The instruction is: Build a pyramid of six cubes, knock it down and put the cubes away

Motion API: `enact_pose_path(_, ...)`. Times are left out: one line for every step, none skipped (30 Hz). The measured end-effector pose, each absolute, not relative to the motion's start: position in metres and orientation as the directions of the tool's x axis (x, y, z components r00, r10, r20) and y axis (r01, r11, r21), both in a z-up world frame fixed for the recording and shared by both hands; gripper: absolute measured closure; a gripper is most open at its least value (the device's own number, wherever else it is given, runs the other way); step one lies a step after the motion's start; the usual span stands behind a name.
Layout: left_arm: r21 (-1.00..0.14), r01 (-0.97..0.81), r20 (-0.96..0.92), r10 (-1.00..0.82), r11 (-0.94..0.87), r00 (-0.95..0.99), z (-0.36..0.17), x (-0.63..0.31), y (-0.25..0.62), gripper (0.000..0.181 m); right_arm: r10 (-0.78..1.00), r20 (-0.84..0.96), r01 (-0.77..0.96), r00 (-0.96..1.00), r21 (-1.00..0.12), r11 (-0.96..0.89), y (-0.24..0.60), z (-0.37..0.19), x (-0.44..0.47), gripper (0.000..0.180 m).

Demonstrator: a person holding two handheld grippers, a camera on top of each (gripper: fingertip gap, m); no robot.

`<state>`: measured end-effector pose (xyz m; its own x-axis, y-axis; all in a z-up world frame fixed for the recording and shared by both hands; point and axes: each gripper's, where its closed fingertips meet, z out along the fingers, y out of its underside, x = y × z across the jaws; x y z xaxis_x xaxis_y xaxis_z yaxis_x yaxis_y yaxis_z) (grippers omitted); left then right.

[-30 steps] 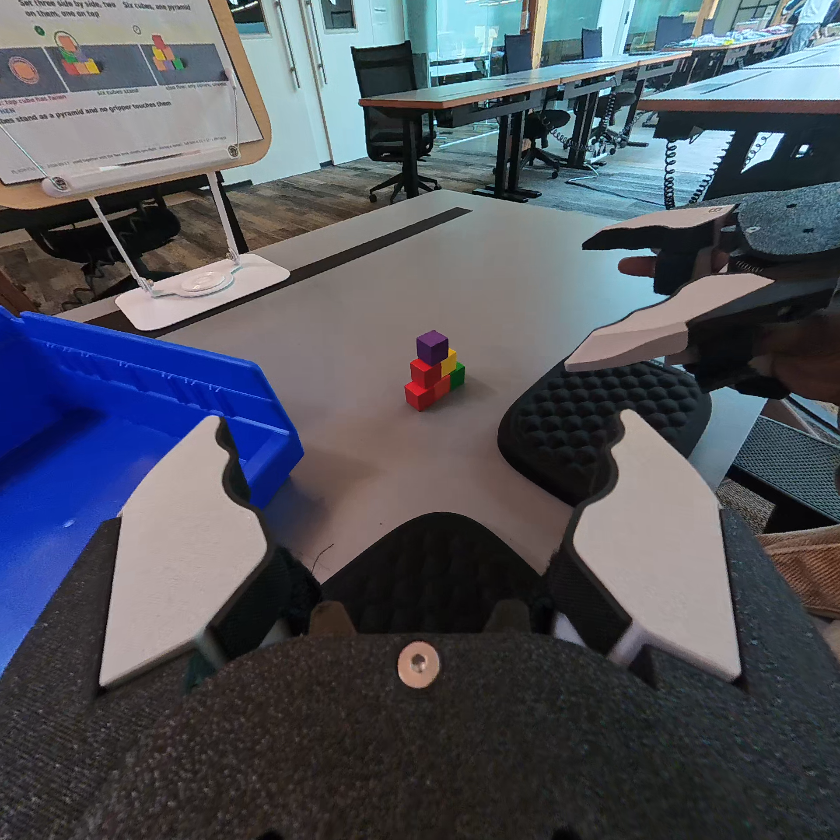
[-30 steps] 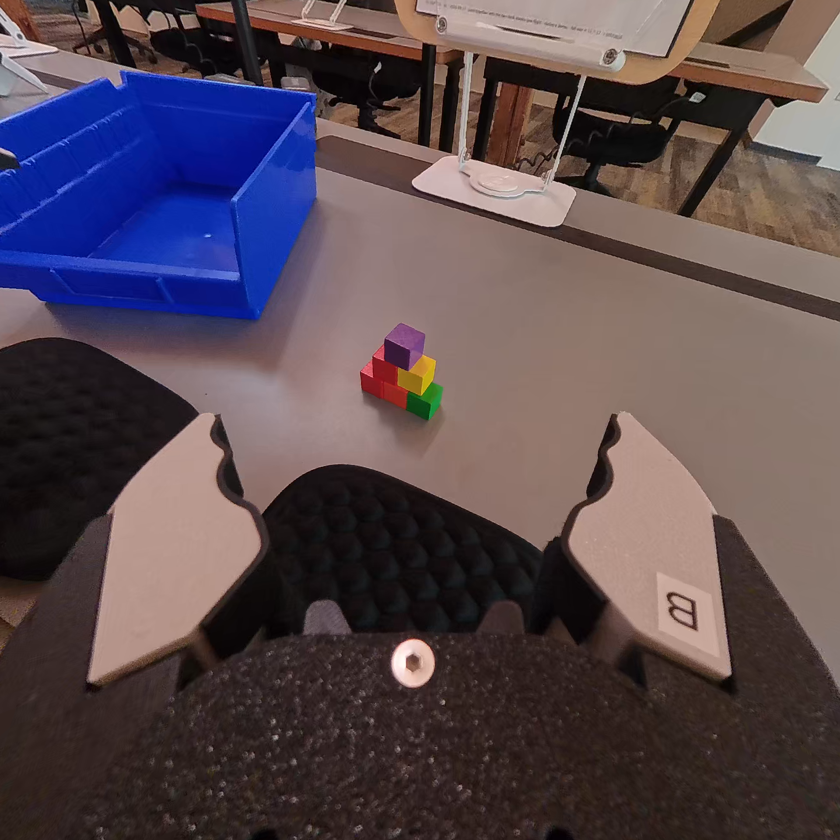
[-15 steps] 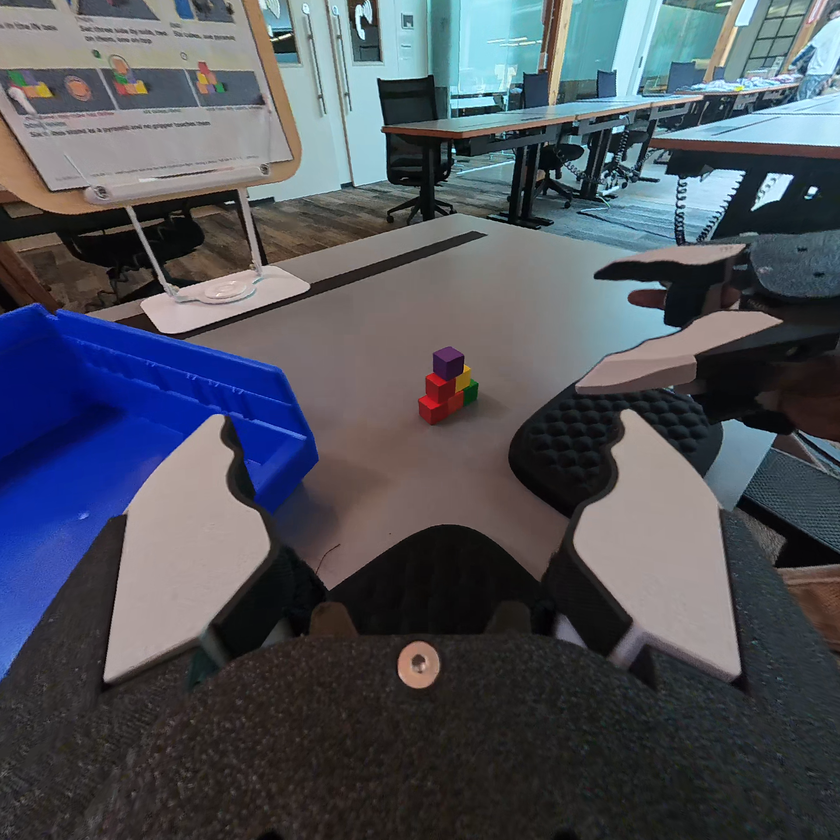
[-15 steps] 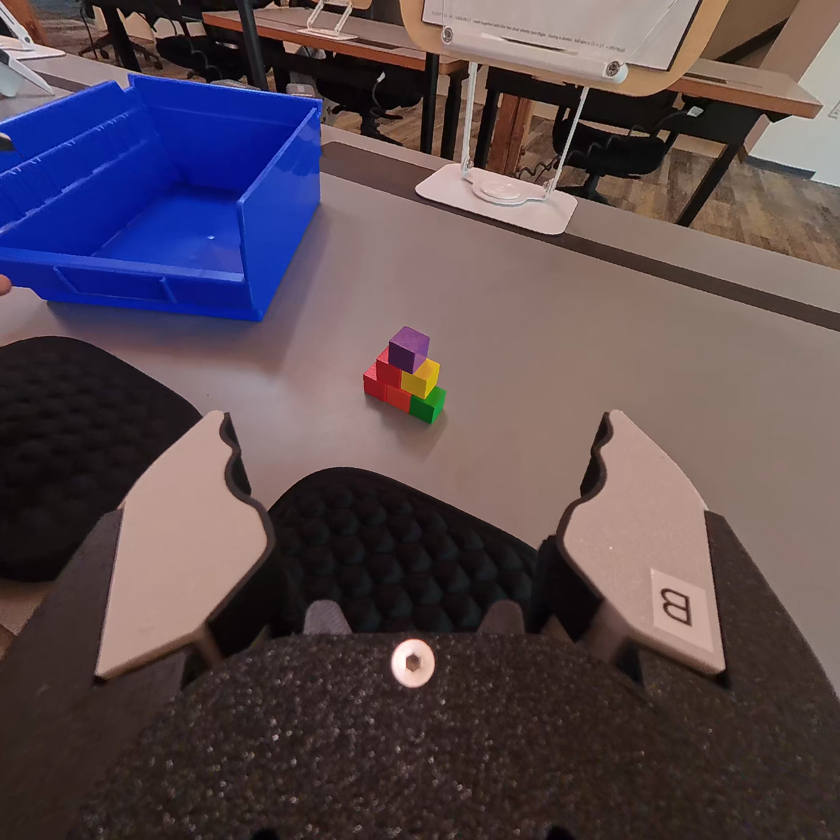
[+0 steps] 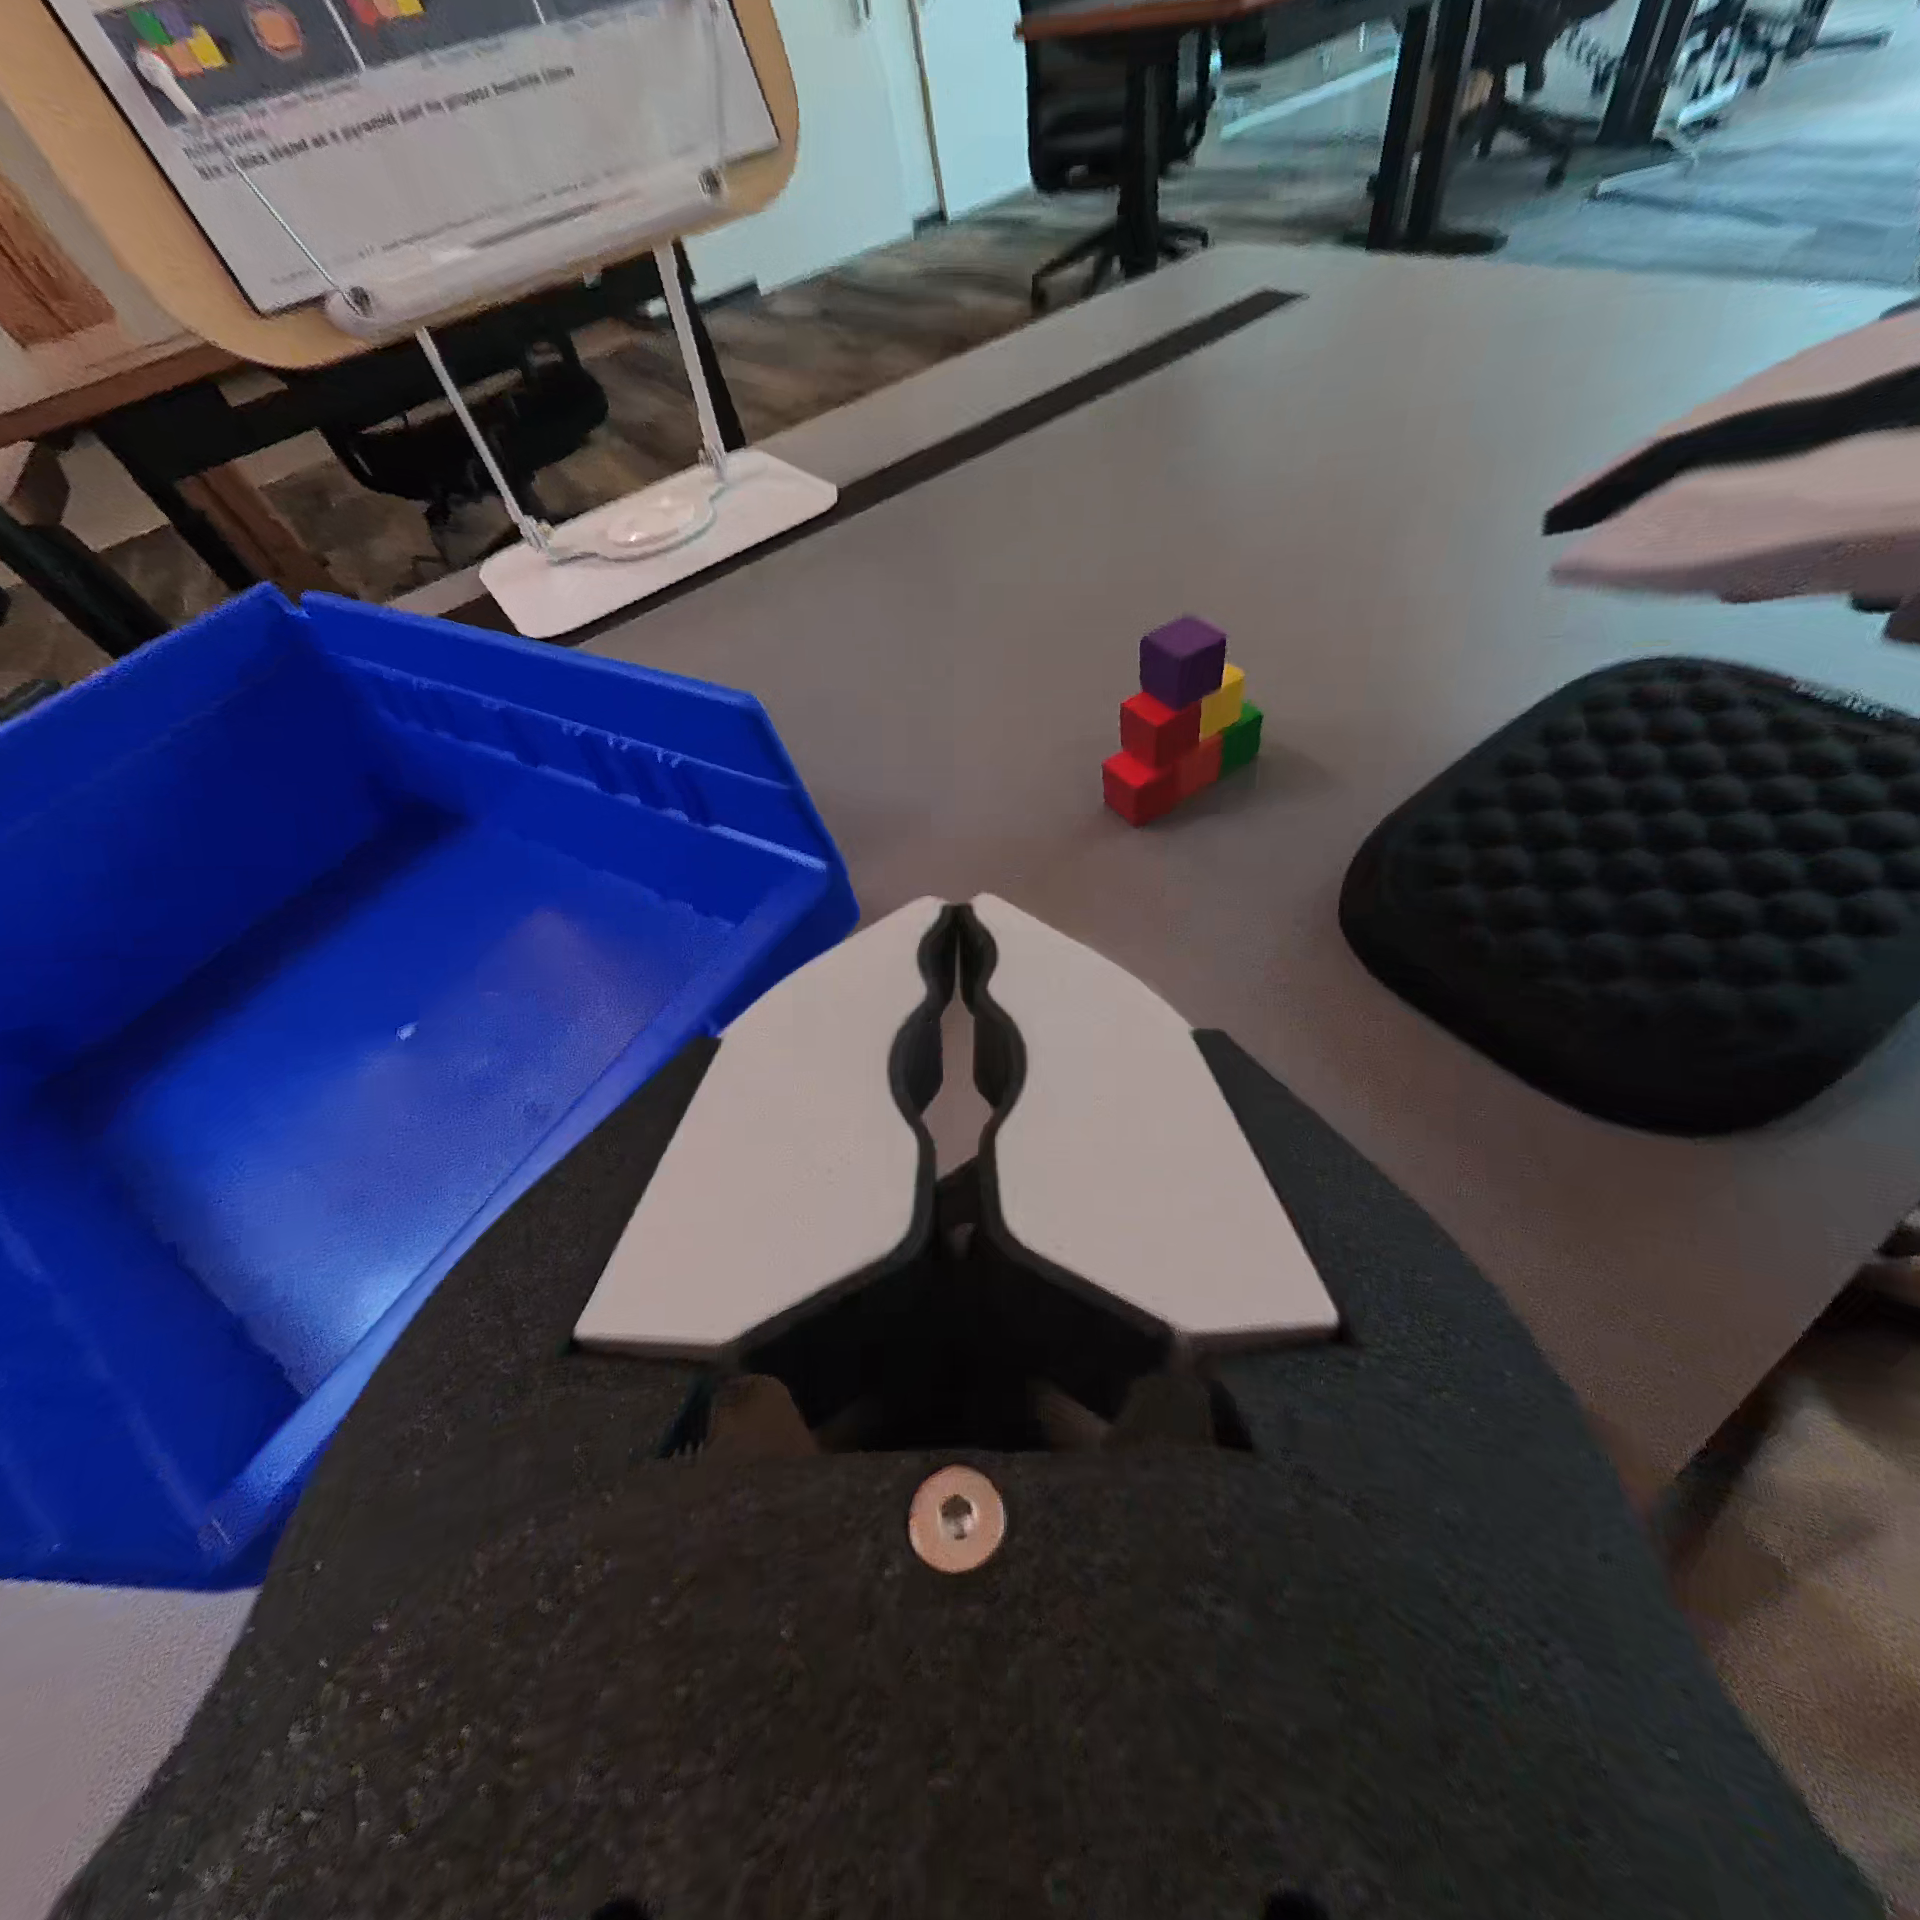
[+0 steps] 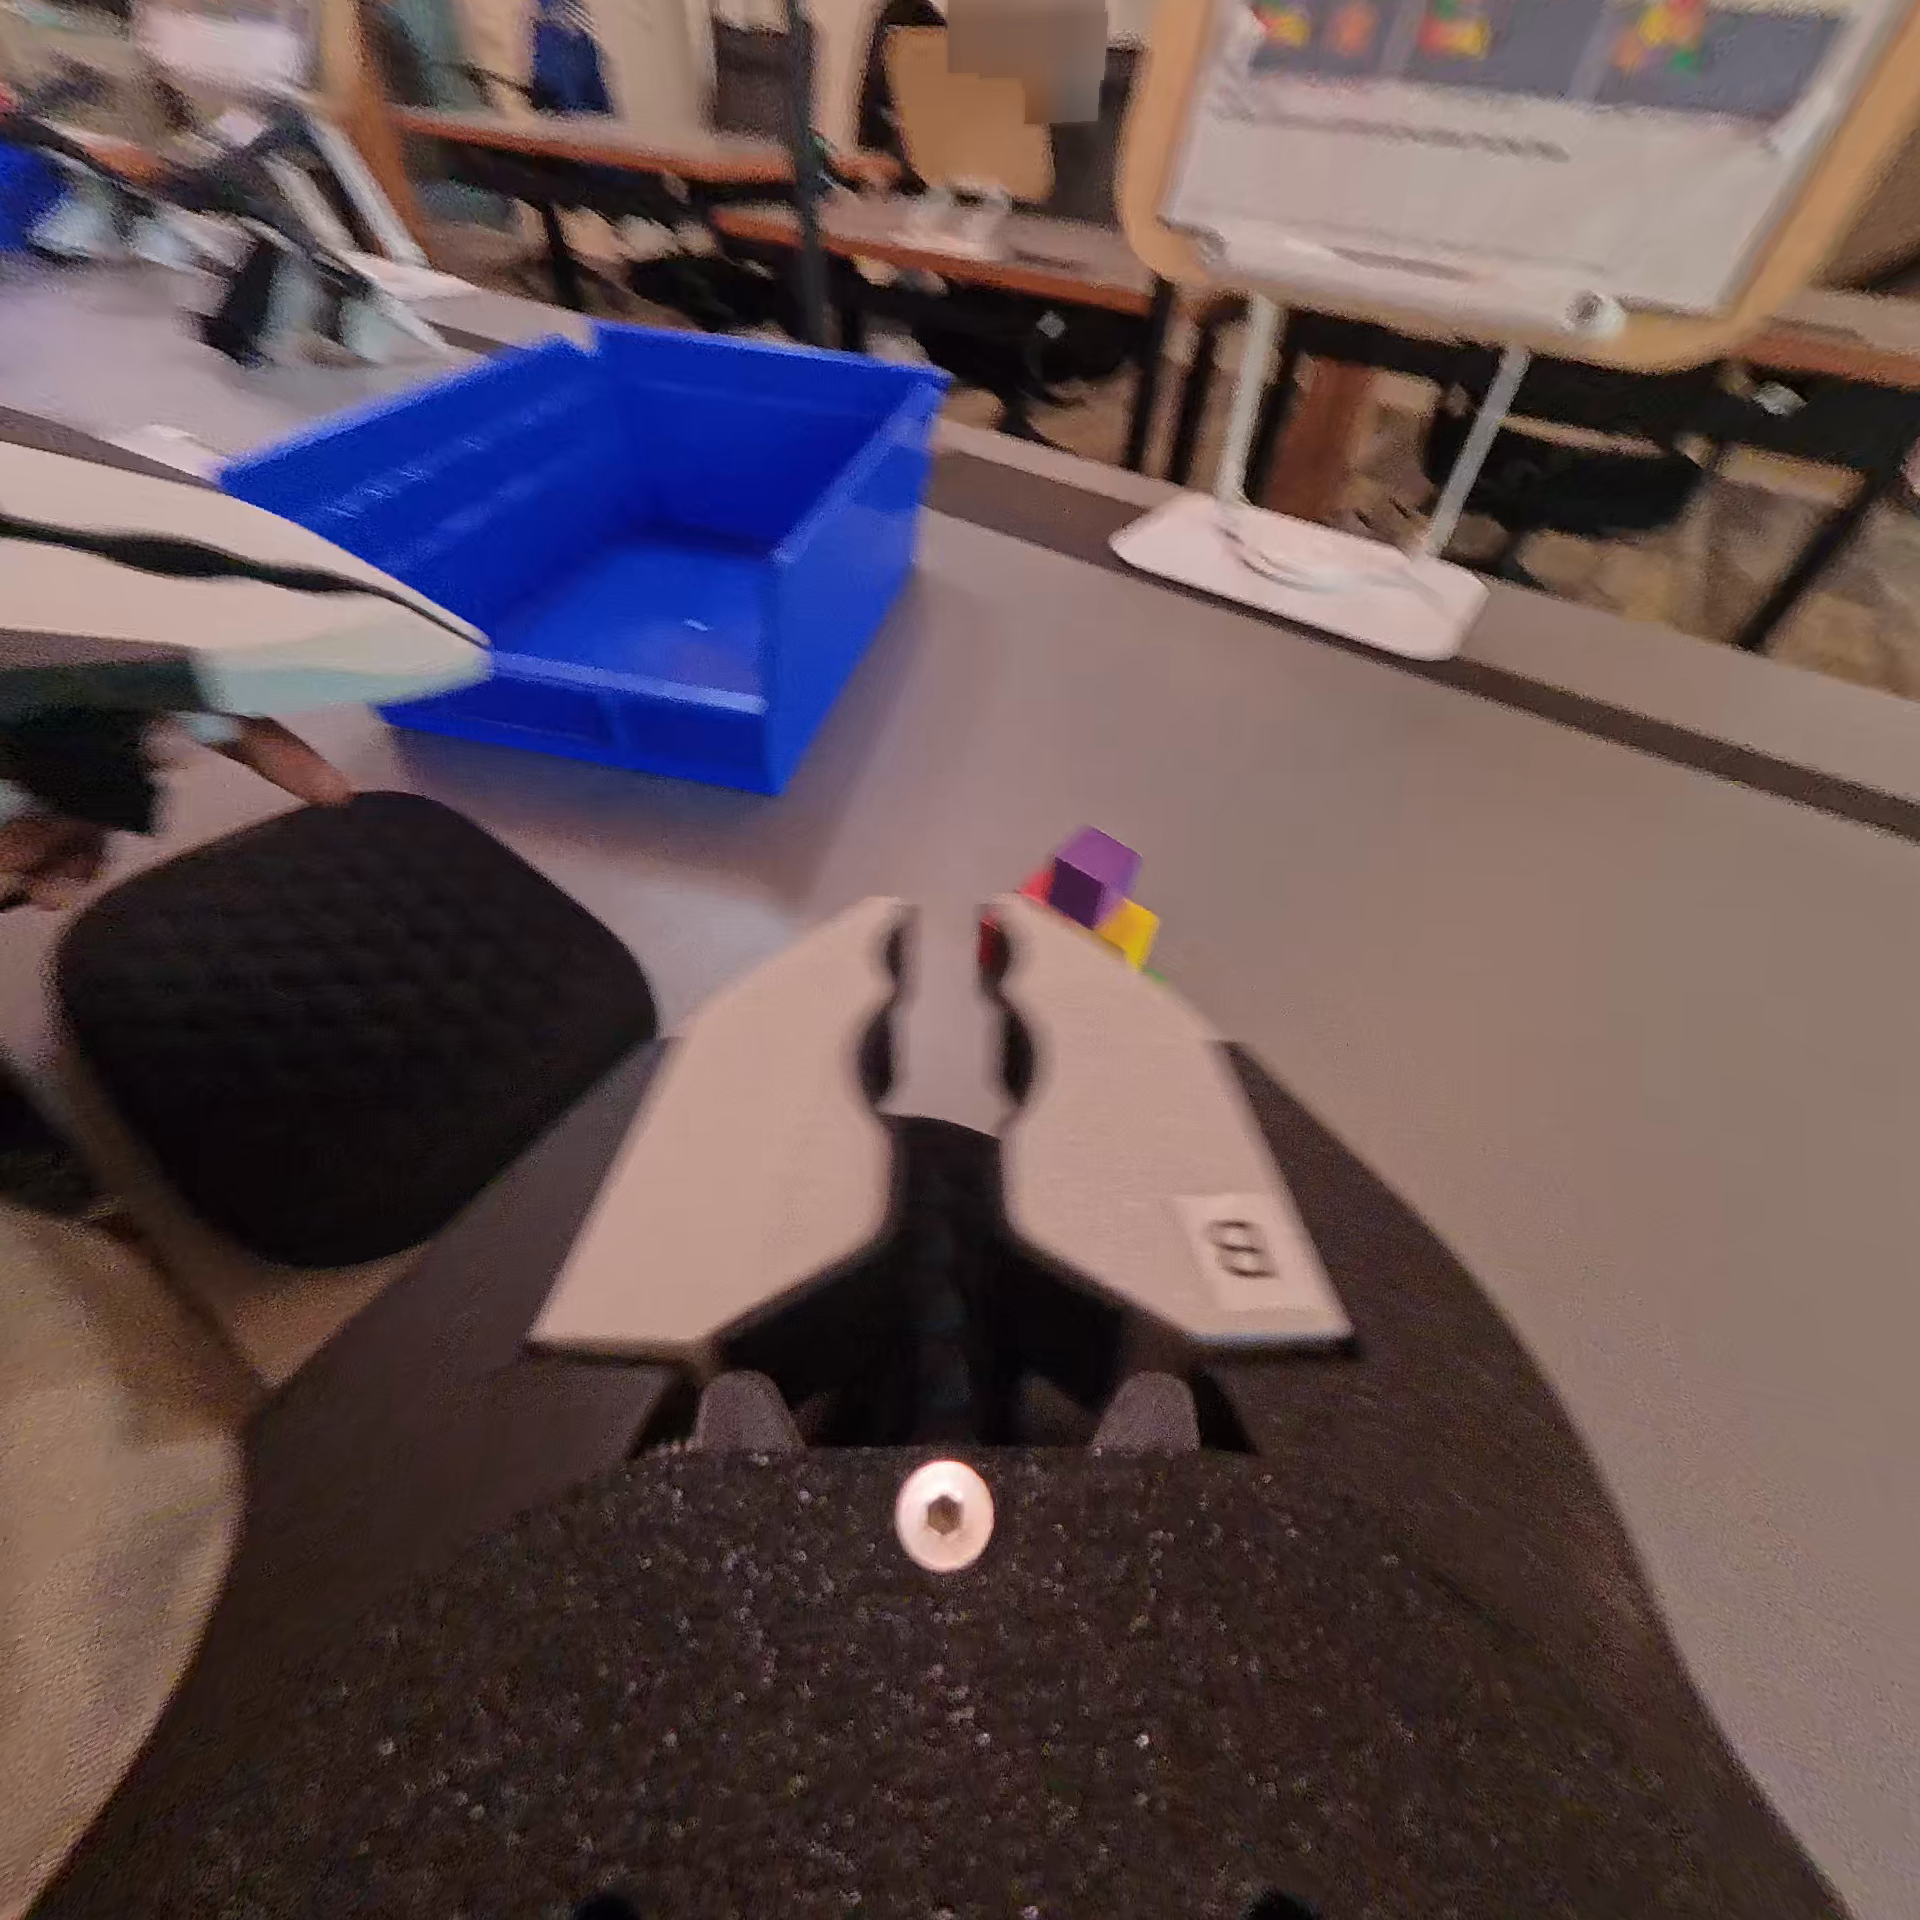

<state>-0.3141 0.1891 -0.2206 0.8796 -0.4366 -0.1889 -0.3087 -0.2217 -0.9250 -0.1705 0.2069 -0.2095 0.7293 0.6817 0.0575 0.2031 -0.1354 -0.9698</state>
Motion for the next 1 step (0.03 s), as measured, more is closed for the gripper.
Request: enact_pose_path(-0.903, -0.346, -0.213, -0.433, -0.257, 0.876, -0.2279, -0.3152, 0.1896, 0.180, 0.711, 0.054, 0.185, 0.701, -0.977, -0.108, 0.2004, -0.2043, -0.1781, 0.179)
